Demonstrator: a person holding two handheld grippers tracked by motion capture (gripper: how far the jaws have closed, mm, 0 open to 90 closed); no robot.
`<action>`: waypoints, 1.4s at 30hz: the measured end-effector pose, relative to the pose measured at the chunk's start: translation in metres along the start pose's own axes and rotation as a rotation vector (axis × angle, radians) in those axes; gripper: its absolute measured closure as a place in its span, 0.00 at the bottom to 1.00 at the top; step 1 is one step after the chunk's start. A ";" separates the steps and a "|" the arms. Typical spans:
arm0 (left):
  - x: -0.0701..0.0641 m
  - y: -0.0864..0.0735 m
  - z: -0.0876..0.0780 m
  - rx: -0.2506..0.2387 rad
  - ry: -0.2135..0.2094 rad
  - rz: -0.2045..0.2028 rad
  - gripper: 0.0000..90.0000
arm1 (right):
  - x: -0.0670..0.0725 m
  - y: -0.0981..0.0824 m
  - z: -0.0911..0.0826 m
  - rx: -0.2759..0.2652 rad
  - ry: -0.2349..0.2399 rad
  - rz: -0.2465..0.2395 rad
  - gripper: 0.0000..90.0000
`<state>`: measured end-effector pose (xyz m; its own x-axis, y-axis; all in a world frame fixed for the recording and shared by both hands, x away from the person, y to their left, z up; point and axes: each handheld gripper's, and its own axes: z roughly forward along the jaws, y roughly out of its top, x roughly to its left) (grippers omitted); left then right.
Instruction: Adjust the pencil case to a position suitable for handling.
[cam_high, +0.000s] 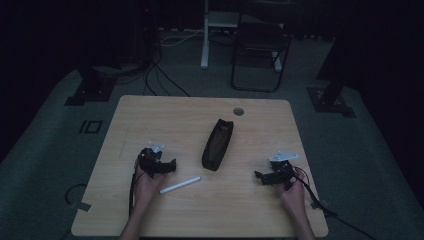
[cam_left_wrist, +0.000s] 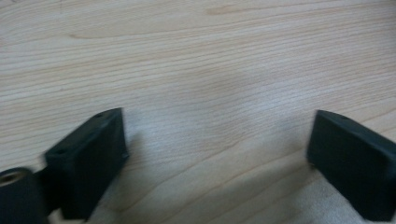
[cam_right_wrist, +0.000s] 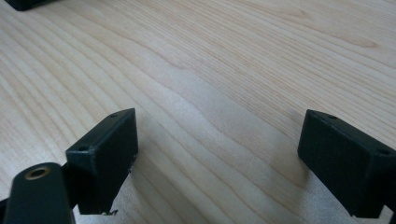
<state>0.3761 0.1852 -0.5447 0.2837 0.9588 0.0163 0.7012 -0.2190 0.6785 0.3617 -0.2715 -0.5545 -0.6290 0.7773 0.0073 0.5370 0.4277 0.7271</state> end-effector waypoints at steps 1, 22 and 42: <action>0.001 0.001 -0.001 0.010 0.005 -0.003 0.19 | 0.000 0.000 0.000 0.000 0.000 0.000 0.14; -0.018 0.026 -0.041 -0.041 -0.095 0.018 0.52 | -0.001 0.000 0.000 0.000 0.009 -0.008 0.14; -0.071 0.064 -0.055 -0.134 -0.197 0.104 0.50 | 0.000 0.000 0.000 -0.001 -0.001 0.002 0.14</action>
<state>0.3644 0.1128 -0.4617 0.4809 0.8757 -0.0433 0.5723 -0.2760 0.7722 0.3616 -0.2710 -0.5545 -0.6276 0.7785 0.0081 0.5377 0.4258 0.7278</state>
